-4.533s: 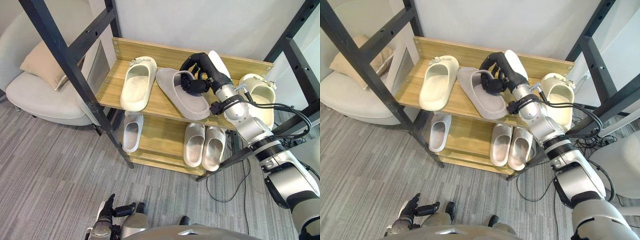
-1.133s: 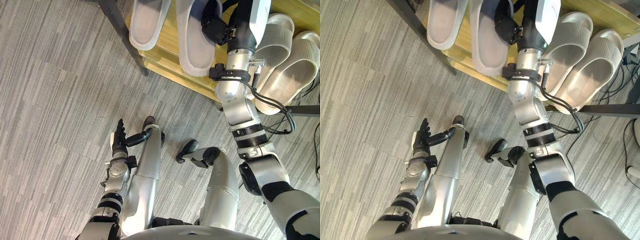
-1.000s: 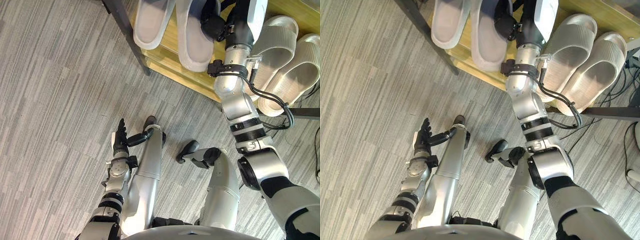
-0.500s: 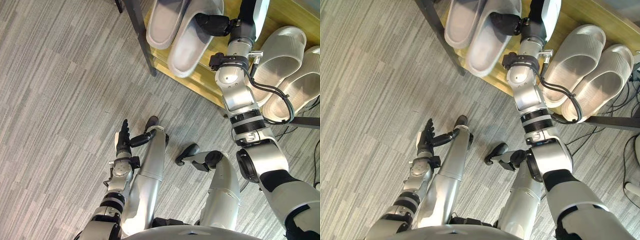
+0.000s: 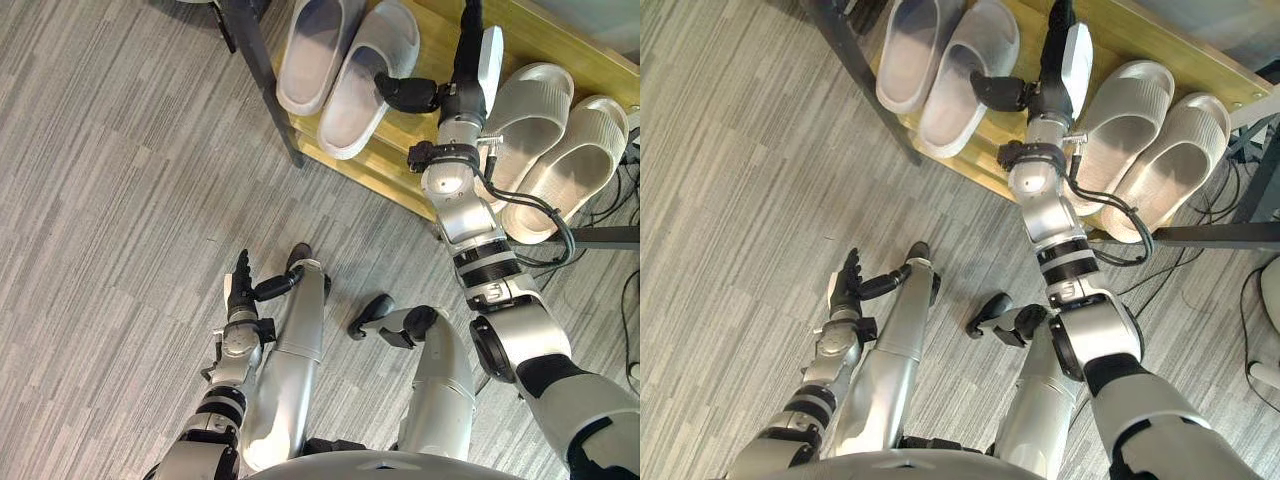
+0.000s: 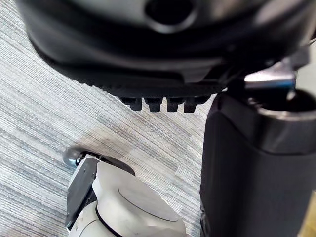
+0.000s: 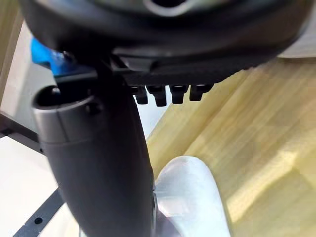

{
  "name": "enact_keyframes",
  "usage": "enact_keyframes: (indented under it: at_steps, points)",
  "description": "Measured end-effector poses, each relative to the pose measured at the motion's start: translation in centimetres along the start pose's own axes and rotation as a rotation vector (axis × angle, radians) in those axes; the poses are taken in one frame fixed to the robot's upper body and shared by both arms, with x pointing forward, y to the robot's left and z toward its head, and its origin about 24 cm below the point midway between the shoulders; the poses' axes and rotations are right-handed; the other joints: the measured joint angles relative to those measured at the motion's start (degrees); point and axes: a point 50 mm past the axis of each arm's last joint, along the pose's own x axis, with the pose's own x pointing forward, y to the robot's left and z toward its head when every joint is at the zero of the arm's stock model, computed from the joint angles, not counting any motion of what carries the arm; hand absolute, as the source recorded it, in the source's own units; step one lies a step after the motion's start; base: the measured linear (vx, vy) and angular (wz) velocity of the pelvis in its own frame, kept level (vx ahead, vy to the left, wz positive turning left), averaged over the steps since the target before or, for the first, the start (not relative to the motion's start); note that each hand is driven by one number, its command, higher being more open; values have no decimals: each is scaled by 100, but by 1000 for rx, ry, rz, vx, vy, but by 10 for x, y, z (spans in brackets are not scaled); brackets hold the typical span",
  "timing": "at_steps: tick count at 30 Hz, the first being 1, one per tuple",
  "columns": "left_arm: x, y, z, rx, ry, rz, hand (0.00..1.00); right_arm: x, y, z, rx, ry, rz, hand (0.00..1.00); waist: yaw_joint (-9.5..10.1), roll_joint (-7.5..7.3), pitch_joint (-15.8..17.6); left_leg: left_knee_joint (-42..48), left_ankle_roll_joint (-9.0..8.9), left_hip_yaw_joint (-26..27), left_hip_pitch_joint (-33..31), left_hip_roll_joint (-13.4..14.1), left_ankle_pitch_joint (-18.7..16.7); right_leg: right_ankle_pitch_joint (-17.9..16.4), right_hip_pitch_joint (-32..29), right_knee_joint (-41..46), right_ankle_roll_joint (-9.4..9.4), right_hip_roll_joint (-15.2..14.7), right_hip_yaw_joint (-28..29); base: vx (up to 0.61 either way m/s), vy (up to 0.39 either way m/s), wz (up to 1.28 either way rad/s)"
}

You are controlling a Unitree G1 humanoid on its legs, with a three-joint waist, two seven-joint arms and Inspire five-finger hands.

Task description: Organize the slippers on the shoe rack

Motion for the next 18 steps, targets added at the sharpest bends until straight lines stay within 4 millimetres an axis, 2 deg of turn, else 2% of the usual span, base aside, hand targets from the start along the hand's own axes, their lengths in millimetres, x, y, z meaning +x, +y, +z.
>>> enact_keyframes:
  at_steps: [3,9,11,12,18]
  points:
    - [0,2,-3,0,17,8,100,-10,4,-5,9,14,15,100,-38,-1,-3,-58,0,13,120,35,-1,4,97,-59,1,30,3,0,18,-3]
    - [0,6,-4,-3,31,20,100,-28,2,-1,48,-22,20,100,-53,-17,-14,-174,0,63,184,135,0,28,125,-175,-18,116,8,10,20,-4]
    - [0,7,-5,-4,33,23,100,-43,6,0,117,-15,25,100,-61,-18,-14,-197,0,77,187,148,0,28,134,-207,-18,129,3,58,47,0]
    - [0,8,-5,-6,39,28,100,-59,12,-2,235,24,43,100,-93,-18,-14,-230,0,88,212,152,0,30,157,-244,-15,135,4,48,46,0]
    - [0,13,-8,-4,55,45,100,-104,42,-16,522,218,202,100,-183,-19,-14,-277,4,125,323,237,-7,74,269,-367,61,221,19,17,63,-6]
